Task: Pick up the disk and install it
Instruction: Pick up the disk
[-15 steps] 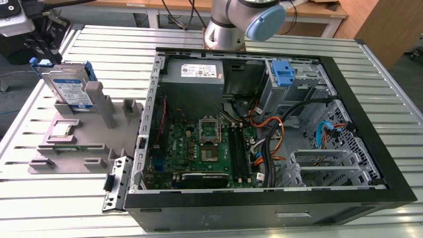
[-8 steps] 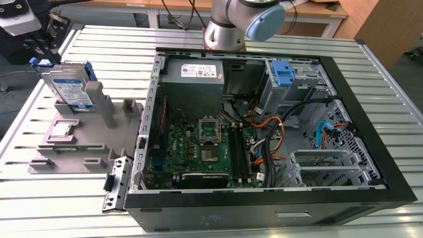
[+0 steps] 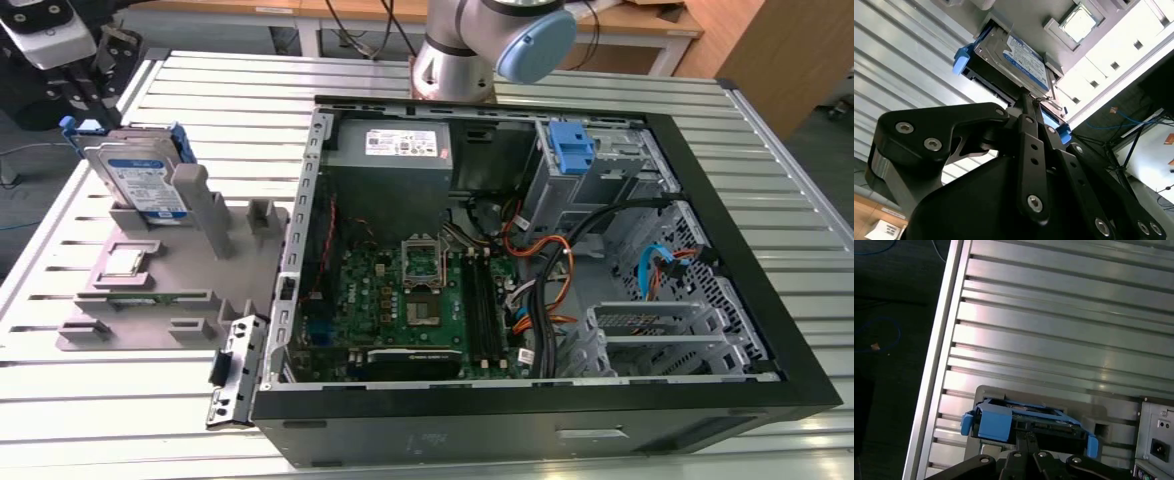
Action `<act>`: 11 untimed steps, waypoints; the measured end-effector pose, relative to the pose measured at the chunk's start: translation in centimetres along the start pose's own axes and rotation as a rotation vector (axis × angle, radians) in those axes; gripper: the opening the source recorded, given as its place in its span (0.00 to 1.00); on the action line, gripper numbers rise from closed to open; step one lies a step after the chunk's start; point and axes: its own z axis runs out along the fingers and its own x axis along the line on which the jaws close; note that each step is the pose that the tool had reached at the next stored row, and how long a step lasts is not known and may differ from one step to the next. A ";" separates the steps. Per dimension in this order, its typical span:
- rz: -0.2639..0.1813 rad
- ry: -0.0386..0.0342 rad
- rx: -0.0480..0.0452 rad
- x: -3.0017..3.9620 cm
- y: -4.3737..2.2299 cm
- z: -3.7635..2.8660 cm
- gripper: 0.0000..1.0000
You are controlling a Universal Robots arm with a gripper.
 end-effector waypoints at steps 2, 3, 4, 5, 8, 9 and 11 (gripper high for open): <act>0.000 0.0000 -0.0001 0.00 0.00 0.00 0.10; 0.000 0.0000 -0.0001 0.00 0.00 0.00 0.10; -0.002 0.0001 -0.0001 0.00 0.00 0.00 0.10; -0.009 0.0007 -0.0003 0.00 0.00 0.01 0.10; -0.055 0.0046 -0.0012 0.00 0.00 0.01 0.10; -0.073 0.0060 -0.0017 0.00 0.00 0.02 0.10; -0.110 0.0093 -0.0024 0.00 0.00 0.02 0.10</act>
